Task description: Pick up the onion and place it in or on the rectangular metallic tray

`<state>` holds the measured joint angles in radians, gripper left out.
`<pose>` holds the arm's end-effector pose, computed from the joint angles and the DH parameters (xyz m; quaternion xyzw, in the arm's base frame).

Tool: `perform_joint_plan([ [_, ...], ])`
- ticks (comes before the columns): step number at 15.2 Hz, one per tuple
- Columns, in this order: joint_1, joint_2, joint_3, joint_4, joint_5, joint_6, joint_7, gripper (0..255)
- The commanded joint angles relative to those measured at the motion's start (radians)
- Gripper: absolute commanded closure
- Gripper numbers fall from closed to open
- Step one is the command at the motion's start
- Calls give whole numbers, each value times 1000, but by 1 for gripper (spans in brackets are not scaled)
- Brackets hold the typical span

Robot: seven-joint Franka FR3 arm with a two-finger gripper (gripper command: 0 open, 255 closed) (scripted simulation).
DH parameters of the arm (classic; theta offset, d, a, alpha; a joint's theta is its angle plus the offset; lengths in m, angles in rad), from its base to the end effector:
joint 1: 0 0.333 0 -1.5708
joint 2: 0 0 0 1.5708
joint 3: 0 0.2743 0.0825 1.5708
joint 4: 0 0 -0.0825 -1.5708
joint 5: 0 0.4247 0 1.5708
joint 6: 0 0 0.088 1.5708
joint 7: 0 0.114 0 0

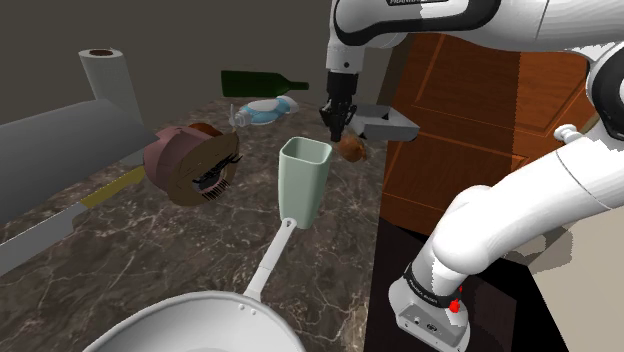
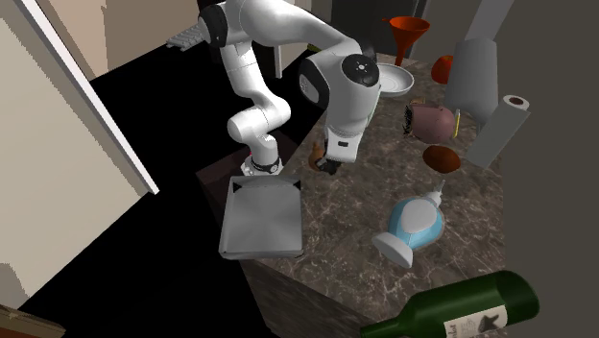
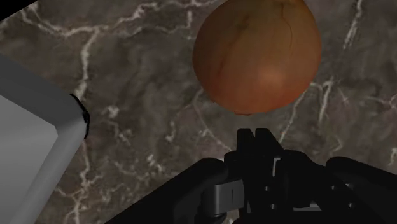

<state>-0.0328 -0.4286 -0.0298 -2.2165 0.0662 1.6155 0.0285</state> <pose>0.4603 -0.0221 0.4787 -0.9944 0.0478 0.0855 0.0403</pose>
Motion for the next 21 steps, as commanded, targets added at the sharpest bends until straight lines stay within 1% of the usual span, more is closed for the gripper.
perform_joint_plan([
  [1,0,0,0,0,0,0,0,255],
  [5,0,0,0,0,0,0,0,255],
  [6,0,0,0,0,0,0,0,0],
  [10,-12,-99,57,3,-50,-134,130,0],
  [11,-14,-106,62,4,-53,-145,140,0],
  [18,-13,-139,63,-121,-52,-53,139,0],
  [21,-13,-139,63,-121,-52,-53,139,0],
])
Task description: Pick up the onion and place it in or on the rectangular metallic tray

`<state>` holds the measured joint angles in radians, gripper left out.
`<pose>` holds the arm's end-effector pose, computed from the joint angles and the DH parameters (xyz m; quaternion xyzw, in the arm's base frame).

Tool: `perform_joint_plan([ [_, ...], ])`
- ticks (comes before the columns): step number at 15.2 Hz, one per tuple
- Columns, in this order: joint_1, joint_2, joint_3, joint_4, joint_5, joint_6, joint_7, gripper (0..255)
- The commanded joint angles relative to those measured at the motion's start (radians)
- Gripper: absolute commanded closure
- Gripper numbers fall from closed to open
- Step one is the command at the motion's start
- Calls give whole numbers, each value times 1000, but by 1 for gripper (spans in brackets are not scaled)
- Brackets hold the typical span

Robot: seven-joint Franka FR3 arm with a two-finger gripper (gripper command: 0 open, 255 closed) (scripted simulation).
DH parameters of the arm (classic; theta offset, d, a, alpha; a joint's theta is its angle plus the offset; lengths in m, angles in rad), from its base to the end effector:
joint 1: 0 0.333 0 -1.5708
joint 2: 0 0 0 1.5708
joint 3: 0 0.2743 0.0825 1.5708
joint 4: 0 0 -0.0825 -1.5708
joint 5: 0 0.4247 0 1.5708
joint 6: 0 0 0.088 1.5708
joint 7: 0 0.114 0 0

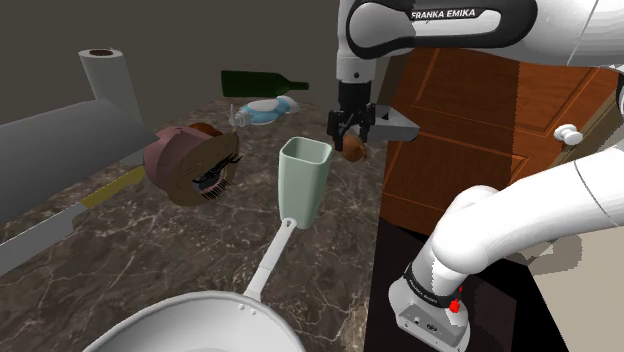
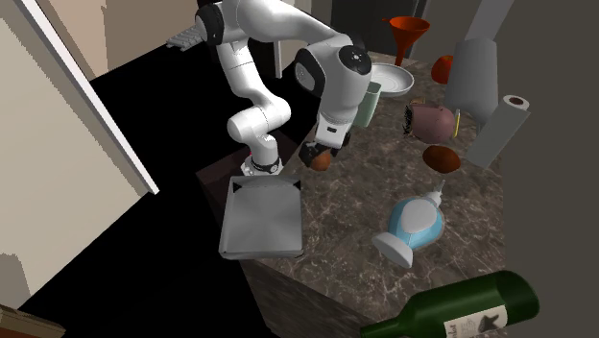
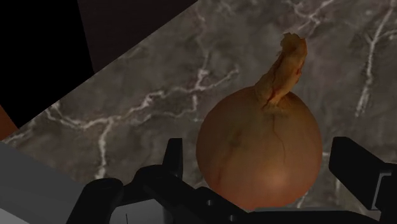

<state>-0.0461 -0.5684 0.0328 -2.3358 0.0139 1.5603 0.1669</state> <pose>0.4172 -0.0036 0.4767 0.9902 -0.0936 -0.1031 0.0095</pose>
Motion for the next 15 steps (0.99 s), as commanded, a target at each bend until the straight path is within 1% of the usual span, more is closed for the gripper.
perform_joint_plan([
  [1,0,1,0,-1,0,2,0,0],
  [5,0,0,0,-1,0,2,0,0],
  [6,0,0,0,-1,0,2,0,255],
  [15,0,1,0,-1,0,2,0,255],
])
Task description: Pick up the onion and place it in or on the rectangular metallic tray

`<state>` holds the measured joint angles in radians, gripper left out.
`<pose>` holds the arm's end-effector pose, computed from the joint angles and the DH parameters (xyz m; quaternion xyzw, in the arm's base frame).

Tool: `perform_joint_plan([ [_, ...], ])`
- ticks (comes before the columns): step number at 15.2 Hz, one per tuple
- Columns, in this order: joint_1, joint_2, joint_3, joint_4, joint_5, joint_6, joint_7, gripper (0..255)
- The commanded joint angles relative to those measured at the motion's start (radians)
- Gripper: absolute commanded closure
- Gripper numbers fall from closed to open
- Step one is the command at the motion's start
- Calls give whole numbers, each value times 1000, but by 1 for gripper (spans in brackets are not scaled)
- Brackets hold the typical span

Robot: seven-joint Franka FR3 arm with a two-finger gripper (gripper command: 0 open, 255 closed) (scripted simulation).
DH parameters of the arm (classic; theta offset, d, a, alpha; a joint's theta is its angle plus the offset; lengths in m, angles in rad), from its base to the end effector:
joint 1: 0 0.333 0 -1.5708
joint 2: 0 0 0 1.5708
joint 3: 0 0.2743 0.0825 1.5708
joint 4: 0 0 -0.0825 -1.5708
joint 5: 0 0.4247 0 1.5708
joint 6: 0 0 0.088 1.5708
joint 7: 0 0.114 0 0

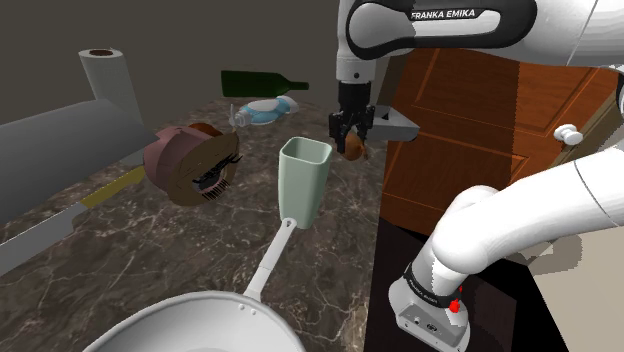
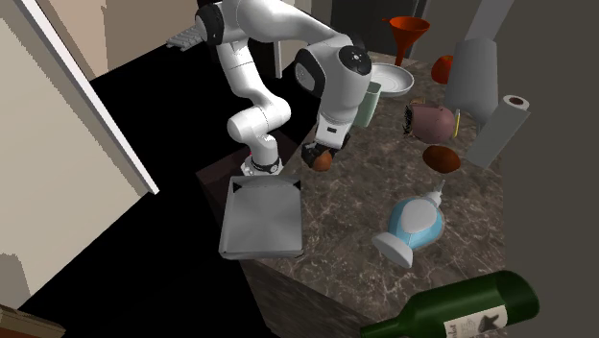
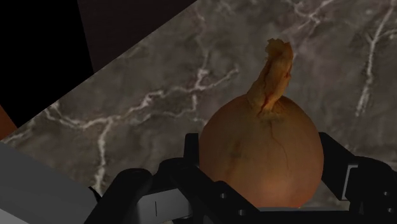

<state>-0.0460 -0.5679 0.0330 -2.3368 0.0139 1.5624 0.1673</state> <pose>0.4174 -0.0034 0.4762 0.9902 -0.0937 -0.1027 0.0096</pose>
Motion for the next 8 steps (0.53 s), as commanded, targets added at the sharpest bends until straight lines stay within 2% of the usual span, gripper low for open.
perform_joint_plan([
  [1,0,0,0,13,0,-13,0,255],
  [8,0,9,-1,114,-1,-106,0,255],
])
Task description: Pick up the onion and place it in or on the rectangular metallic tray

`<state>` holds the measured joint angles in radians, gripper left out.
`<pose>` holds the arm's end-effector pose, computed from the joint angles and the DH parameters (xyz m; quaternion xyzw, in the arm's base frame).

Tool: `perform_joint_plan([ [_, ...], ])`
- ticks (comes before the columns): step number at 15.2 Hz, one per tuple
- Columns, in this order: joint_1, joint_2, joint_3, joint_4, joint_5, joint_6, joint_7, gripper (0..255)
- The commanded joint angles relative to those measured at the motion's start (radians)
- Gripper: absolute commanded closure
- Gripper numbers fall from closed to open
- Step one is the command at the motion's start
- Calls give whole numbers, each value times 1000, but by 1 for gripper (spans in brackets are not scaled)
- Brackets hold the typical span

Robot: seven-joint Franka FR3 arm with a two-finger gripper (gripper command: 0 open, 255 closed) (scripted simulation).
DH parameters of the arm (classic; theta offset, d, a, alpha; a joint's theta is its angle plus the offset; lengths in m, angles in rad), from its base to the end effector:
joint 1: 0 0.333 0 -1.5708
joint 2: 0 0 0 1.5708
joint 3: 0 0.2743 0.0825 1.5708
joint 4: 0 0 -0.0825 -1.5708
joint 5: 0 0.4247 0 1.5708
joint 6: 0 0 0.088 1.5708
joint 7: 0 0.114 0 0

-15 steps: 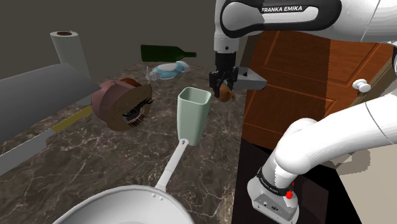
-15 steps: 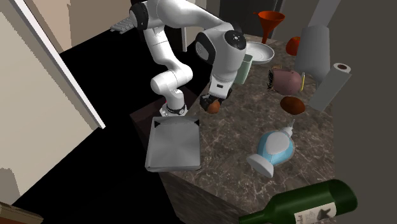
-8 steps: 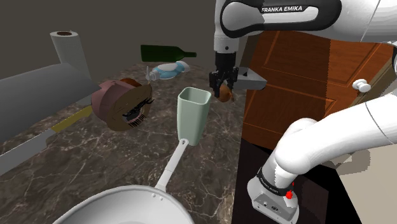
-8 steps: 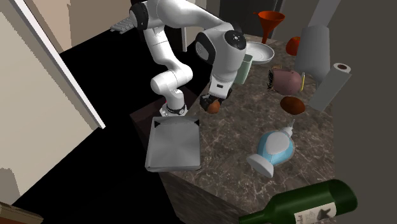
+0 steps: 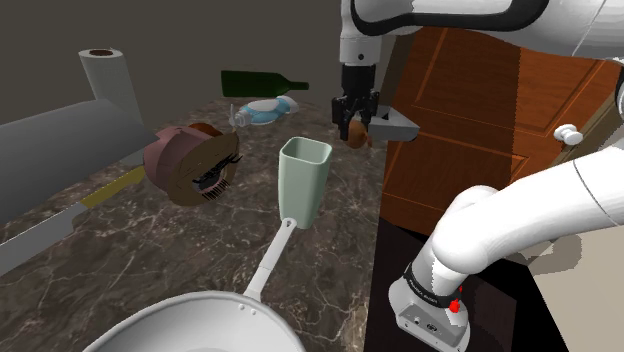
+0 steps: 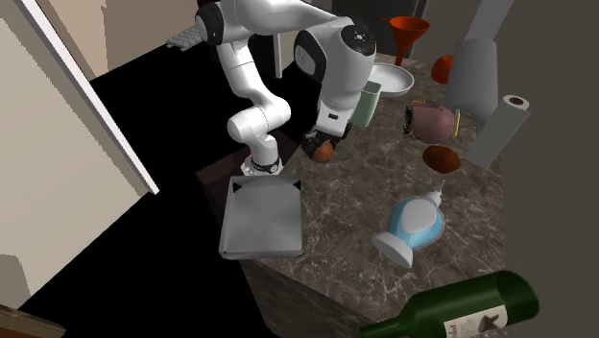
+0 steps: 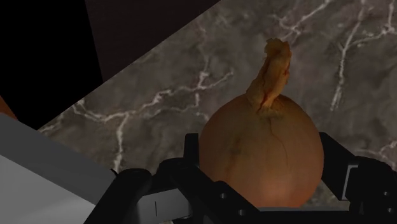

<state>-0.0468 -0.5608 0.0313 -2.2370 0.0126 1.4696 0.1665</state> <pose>0.4178 -0.0039 0.5168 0.9902 -0.0936 -0.1028 0.0095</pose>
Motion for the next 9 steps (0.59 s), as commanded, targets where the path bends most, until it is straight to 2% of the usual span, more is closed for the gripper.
perform_joint_plan([
  [1,0,4,0,29,0,-26,1,255],
  [9,0,27,0,157,-1,-130,1,255],
])
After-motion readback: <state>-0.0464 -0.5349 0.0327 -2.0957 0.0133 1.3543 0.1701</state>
